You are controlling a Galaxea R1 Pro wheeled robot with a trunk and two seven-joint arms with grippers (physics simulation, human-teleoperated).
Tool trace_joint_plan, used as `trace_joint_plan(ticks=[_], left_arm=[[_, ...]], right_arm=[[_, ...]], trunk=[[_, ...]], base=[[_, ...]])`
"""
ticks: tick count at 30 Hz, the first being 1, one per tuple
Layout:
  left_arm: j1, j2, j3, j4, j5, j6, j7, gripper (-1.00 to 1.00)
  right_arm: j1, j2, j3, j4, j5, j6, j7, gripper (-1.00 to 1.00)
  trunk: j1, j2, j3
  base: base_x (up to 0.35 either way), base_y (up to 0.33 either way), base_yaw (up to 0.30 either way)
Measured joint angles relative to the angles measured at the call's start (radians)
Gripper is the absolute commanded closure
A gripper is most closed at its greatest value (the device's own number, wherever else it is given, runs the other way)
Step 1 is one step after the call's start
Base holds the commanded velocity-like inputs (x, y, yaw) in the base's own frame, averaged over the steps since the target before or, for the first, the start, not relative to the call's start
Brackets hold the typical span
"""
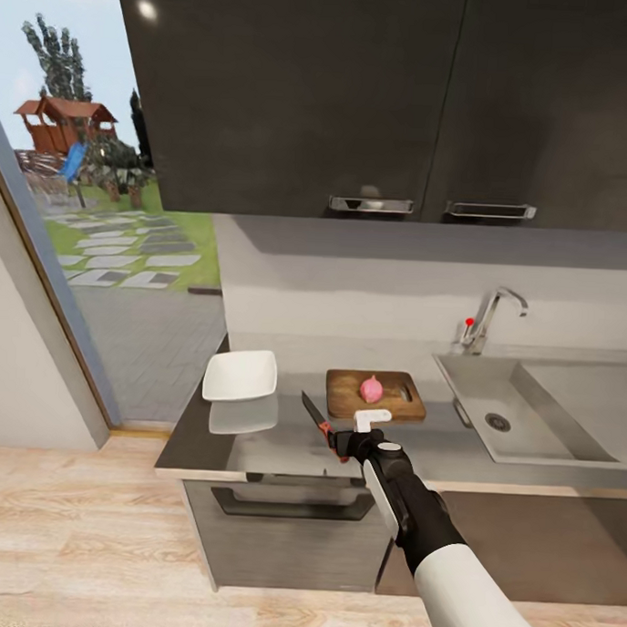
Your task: In the kitchen, take the Vidalia onion out of the sink, dice it on the chopping board with the paring knife, put the diced onion into the bowl on the countertop, then place both the paring knife and the chopping board into the sink.
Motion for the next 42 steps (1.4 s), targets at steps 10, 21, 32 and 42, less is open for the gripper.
trace_joint_plan(ticks=[10,21,32,42], left_arm=[[0.0,0.0,0.0,0.0,0.0,0.0,0.0,-1.0],[0.0,0.0,0.0,0.0,0.0,0.0,0.0,-1.0],[0.0,0.0,0.0,0.0,0.0,0.0,0.0,-1.0],[0.0,0.0,0.0,0.0,0.0,0.0,0.0,-1.0]], right_arm=[[0.0,0.0,0.0,0.0,0.0,0.0,0.0,-1.0],[0.0,0.0,0.0,0.0,0.0,0.0,-0.001,-1.0],[0.0,0.0,0.0,0.0,0.0,0.0,-0.001,-1.0],[0.0,0.0,0.0,0.0,0.001,0.0,-0.001,-1.0]], trunk=[[0.0,0.0,-0.016],[0.0,0.0,-0.034],[0.0,0.0,-0.052],[0.0,0.0,-0.069]], base=[[0.0,0.002,0.0],[0.0,0.081,0.0],[0.0,0.005,0.0],[0.0,0.0,0.0]])
